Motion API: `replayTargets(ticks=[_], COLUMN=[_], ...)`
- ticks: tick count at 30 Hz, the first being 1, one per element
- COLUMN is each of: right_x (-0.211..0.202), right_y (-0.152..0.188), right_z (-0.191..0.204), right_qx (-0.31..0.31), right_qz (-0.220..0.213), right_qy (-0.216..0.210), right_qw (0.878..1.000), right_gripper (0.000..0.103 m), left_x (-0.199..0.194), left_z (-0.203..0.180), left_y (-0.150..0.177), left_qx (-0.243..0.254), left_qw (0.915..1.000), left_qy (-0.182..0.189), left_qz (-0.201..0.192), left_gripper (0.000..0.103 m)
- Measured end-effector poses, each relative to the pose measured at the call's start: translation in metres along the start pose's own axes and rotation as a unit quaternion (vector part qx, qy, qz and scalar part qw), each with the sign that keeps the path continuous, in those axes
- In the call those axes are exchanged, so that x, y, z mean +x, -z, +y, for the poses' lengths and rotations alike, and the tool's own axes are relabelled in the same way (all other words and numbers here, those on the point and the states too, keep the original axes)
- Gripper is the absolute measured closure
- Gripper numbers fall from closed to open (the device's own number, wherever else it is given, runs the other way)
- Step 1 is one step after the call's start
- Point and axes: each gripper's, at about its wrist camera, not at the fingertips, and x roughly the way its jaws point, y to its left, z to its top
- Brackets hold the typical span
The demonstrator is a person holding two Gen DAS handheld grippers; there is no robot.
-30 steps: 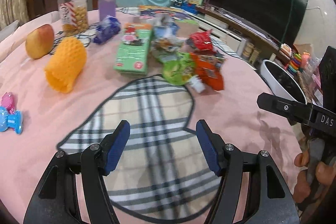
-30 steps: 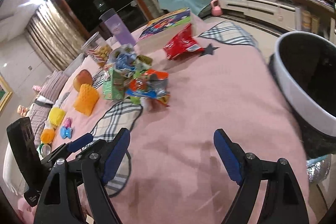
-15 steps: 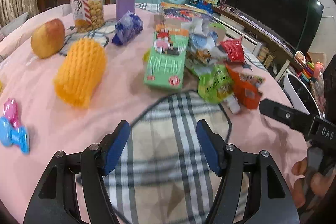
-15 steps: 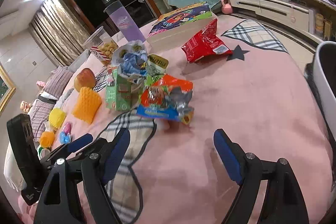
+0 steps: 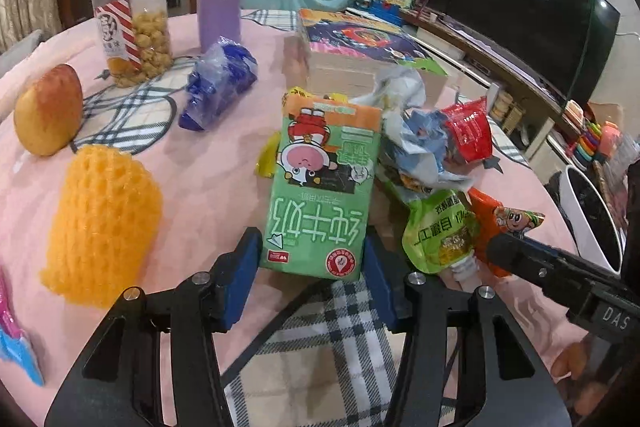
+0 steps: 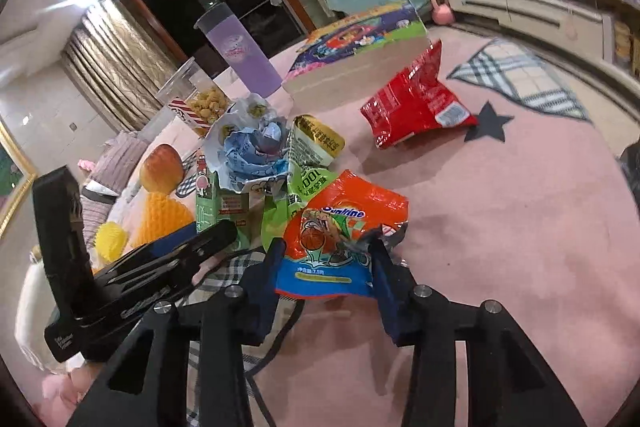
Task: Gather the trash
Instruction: 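Grasp the green milk carton with the left tool while the right tool grasps the orange snack bag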
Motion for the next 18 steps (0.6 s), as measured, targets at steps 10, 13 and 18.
replayTargets(ticks=[10,13,18], right_x=[-0.035,-0.049,-0.075], right_y=[0.013,0.018,0.026], right_z=[-0.017,-0.024,-0.035], right_qx=[0.020,0.028,0.038], right_qz=[-0.023,-0.031,-0.043], right_qy=[0.000,0.005,0.015], right_qw=[1.000,0.999,0.998], right_gripper=[0.069,0.069,0.069], left_x=[-0.037,-0.047,-0.062], left_z=[-0.018,-0.034,-0.067], left_y=[0.032,0.046,0.060], left_qx=[0.015,0.027,0.054], left_qw=[0.9994,0.9986,0.9956], left_qy=[0.029,0.046,0.075], left_qz=[-0.010,-0.005,-0.005], left_gripper=[0.053,0.053,0.053])
